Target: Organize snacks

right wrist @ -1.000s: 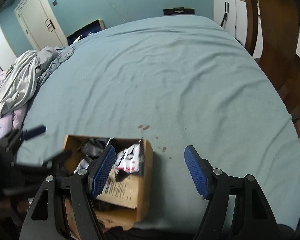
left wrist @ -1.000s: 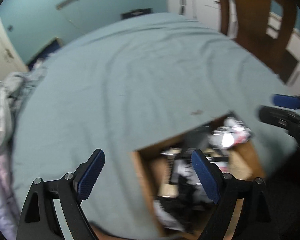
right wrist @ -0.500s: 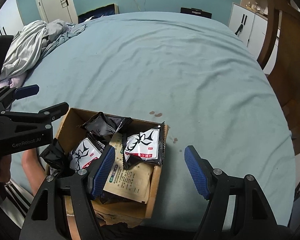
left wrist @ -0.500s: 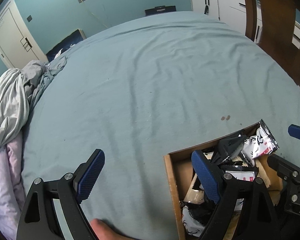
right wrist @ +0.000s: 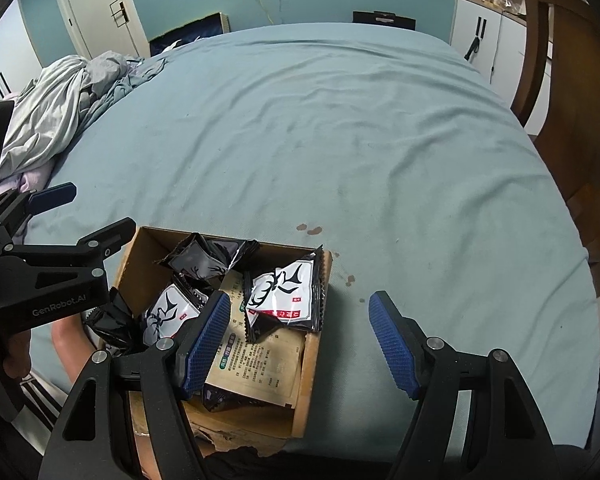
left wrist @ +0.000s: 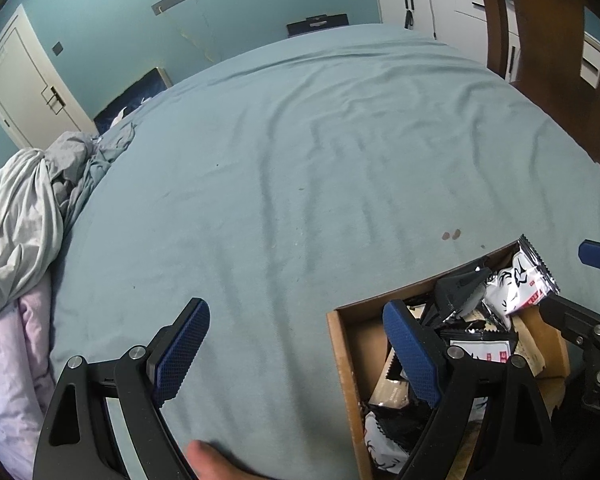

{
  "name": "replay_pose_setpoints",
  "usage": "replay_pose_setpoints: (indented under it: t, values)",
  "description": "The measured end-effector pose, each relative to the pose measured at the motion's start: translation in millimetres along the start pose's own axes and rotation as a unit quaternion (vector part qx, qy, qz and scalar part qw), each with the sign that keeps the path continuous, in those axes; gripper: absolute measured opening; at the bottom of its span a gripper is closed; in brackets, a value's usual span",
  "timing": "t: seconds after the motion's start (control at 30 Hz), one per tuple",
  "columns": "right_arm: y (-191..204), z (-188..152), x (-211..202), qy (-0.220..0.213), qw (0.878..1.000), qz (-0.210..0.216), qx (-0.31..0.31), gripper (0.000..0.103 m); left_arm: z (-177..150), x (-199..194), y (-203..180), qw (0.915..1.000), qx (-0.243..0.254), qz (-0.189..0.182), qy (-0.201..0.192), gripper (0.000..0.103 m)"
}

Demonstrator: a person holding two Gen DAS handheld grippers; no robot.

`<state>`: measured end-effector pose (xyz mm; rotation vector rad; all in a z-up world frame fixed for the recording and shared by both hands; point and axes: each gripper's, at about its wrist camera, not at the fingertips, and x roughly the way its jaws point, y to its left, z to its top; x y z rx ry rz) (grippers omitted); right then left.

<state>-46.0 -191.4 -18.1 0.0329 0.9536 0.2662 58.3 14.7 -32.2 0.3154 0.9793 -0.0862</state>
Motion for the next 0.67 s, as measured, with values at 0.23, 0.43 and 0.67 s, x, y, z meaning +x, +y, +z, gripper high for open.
replay_pose_setpoints:
  t: [0.23, 0.43, 0.67]
  values:
    - [-0.2, 0.1, 1.0, 0.002, 1.0, -0.002, -0.001, 0.071, -0.9, -0.7, -5.5, 0.9999, 0.017, 0.002, 0.002, 0.09]
    - [-0.7, 0.6, 1.0, 0.002, 1.0, -0.002, -0.002, 0.071, -1.3, -3.9, -10.6, 0.9995, 0.031, 0.003, -0.005, 0.09]
    - [-5.2, 2.3, 2.1, 0.005, 1.0, 0.005, 0.013, 0.071, -2.0, -4.0, -11.6, 0.9994, 0.035, 0.001, -0.003, 0.091]
